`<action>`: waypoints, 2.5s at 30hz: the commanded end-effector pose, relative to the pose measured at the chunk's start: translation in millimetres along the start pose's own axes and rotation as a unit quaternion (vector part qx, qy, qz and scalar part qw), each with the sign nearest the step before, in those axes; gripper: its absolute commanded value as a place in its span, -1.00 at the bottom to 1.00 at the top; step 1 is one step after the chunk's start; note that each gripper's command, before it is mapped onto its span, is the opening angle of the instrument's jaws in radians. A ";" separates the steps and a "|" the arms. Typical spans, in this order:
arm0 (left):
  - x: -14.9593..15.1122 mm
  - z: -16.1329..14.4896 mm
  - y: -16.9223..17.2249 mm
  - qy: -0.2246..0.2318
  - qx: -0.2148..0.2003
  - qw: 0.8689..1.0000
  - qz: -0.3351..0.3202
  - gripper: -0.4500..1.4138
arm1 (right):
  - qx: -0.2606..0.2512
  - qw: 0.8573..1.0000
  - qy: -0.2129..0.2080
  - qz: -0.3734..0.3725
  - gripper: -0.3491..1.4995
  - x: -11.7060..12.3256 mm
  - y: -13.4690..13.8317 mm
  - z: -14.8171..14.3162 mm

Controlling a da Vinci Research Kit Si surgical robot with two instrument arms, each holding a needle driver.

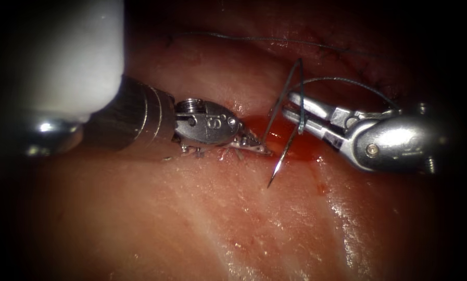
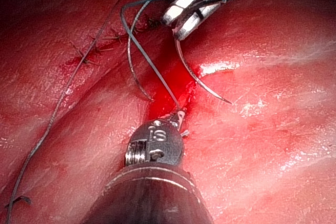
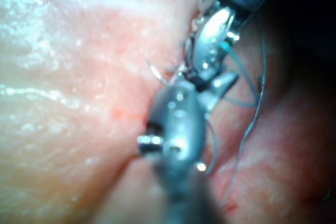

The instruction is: Wound Closure

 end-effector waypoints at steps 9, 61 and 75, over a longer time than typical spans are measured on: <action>-1.6 1.5 -2.3 -0.016 -0.008 1.000 0.007 -0.78 | -0.003 0.996 0.002 -0.092 -1.00 -0.9 -0.3 1.9; -4.9 2.8 0.9 -0.203 -0.201 0.958 0.031 -0.91 | -0.025 0.982 0.022 -0.187 -1.00 -3.6 -2.8 3.0; -4.2 1.4 0.7 -0.200 -0.186 0.961 0.032 -0.91 | -0.024 0.980 0.027 -0.195 -1.00 -4.4 -4.6 3.0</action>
